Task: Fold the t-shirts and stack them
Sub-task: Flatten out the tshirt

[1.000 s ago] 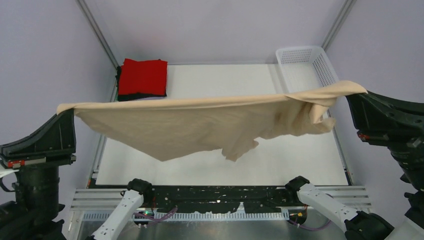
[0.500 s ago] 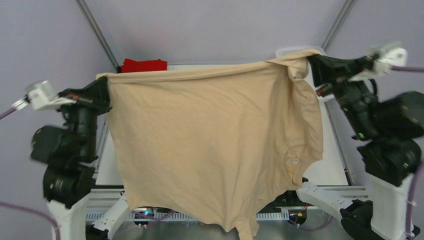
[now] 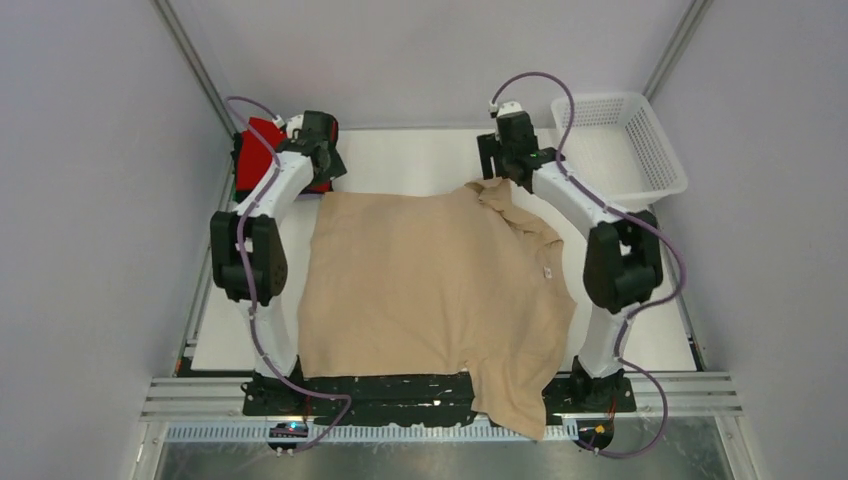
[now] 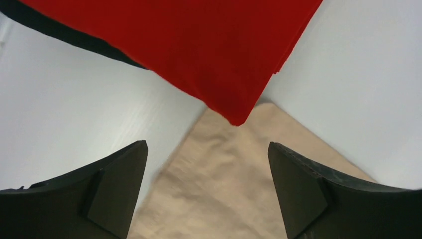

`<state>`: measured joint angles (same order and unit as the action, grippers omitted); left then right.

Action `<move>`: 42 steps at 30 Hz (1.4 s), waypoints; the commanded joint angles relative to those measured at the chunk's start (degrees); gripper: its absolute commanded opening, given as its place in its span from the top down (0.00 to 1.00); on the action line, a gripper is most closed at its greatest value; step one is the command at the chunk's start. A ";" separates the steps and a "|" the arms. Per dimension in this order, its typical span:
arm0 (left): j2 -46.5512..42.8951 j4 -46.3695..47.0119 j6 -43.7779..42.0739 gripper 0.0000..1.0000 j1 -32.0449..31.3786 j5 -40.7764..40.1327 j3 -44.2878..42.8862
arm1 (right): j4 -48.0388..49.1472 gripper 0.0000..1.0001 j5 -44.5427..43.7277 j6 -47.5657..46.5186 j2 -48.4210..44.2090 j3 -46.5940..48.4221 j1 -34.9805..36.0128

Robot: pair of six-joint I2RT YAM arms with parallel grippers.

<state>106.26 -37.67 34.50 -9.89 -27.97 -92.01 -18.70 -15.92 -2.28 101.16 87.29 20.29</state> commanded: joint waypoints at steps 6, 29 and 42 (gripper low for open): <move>-1.51 -1.87 0.98 0.00 1.38 15.87 -3.05 | 0.59 0.04 0.22 7.64 6.25 6.04 -0.16; -8.52 15.02 1.46 0.00 0.53 35.53 29.36 | -7.98 0.09 -2.45 -27.92 19.55 11.24 -0.80; -6.11 16.35 1.64 0.00 2.90 37.75 31.81 | -8.91 0.87 -5.26 -19.41 28.88 25.34 -9.12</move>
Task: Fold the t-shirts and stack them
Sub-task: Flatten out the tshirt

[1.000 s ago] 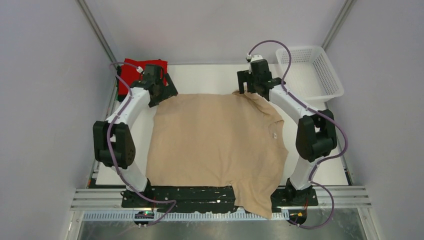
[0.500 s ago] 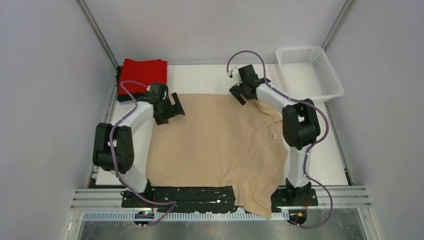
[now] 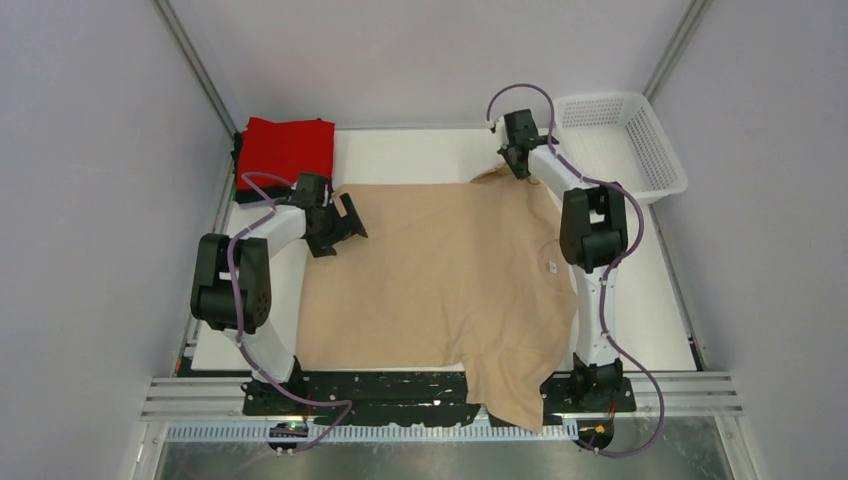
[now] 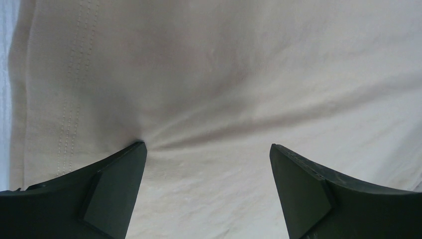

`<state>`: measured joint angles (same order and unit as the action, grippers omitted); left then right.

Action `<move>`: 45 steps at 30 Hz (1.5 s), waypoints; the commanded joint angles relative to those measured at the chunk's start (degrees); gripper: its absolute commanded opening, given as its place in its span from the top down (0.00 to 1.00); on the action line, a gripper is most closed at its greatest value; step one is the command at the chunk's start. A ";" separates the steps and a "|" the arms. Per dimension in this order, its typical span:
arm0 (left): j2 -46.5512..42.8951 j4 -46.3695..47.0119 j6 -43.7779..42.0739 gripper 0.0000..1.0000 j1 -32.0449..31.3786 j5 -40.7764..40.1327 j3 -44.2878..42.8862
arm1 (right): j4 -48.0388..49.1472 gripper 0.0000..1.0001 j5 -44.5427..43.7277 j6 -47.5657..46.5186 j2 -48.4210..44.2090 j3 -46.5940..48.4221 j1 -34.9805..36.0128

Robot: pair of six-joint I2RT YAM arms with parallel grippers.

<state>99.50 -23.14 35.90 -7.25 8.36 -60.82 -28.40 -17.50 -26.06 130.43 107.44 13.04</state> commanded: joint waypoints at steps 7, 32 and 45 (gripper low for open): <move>0.72 0.20 0.95 0.00 0.37 1.49 0.02 | -1.92 0.72 -12.62 9.81 0.24 7.24 -3.11; -1.53 -1.76 0.76 0.00 0.39 3.33 -1.42 | 20.44 0.11 22.80 60.92 -12.27 -14.38 -0.82; -1.37 -0.97 0.85 0.00 0.37 4.22 -1.27 | 24.09 0.30 14.73 71.99 0.29 -5.87 -0.99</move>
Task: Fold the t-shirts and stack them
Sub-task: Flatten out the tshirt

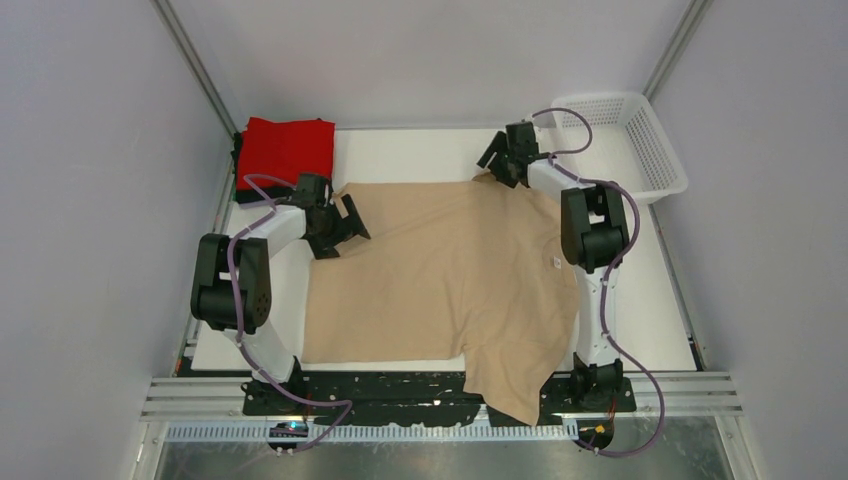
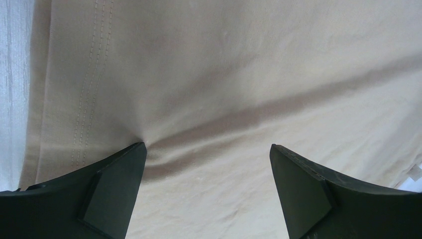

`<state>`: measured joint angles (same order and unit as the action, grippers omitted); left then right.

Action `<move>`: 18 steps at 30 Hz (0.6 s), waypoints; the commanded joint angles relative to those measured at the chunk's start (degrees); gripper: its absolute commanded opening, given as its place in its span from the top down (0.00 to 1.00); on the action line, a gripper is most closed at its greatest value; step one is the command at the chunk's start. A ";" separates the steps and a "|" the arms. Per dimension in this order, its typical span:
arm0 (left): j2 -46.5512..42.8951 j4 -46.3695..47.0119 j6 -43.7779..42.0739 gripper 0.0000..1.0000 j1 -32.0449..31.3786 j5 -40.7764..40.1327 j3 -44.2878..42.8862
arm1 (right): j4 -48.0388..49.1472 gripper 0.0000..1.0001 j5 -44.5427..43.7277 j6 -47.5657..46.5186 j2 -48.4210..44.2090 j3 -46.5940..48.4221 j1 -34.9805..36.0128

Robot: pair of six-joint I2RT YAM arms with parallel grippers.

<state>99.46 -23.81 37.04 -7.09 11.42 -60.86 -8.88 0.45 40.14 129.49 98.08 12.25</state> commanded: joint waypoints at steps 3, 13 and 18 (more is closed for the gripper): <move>-1.23 -0.31 -0.38 0.00 0.22 1.22 -1.29 | 4.84 0.43 -4.54 6.63 4.47 7.24 -0.34; -1.28 0.16 -0.57 0.00 0.24 1.64 -1.29 | -2.81 0.95 -5.12 -8.81 11.58 24.95 0.58; -0.68 0.30 -0.37 0.00 0.18 2.60 -2.03 | -7.44 0.94 2.60 -18.21 17.73 36.02 2.49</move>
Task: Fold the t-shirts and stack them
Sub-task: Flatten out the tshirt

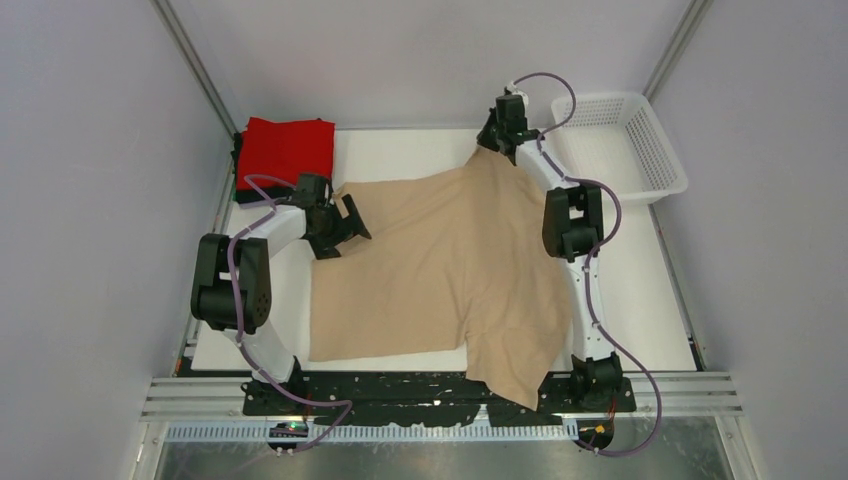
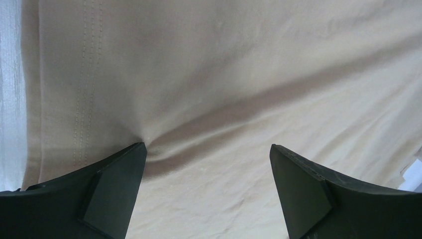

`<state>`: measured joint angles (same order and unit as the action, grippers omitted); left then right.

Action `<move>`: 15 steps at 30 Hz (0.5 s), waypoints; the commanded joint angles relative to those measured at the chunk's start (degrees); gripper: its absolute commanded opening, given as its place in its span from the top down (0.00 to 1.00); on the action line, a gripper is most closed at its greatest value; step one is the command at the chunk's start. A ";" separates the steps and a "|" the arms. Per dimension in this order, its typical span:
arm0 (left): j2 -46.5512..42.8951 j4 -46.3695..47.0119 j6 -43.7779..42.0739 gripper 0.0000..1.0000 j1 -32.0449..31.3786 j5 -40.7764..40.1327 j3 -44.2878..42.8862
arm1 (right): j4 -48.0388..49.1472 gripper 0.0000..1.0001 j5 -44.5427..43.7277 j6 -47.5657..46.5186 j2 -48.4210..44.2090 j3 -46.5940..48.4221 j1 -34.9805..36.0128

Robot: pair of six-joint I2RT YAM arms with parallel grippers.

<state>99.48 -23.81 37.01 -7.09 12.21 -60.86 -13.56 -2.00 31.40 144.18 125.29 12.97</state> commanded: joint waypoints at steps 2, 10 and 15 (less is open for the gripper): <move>-0.40 0.11 -0.31 0.00 0.23 2.03 -2.51 | -5.17 0.79 5.08 -9.06 4.74 11.81 2.02; -2.16 -1.21 -0.45 0.00 0.21 1.20 -3.46 | -5.62 0.25 5.66 -14.25 0.82 10.07 2.23; -5.10 -2.13 -0.20 0.00 0.08 1.09 -3.57 | -3.50 0.04 4.02 -16.60 -10.64 -4.51 2.20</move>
<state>99.11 -24.84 37.04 -7.09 12.91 -62.50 -19.16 2.96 18.33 146.21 129.73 15.44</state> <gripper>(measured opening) 0.995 0.966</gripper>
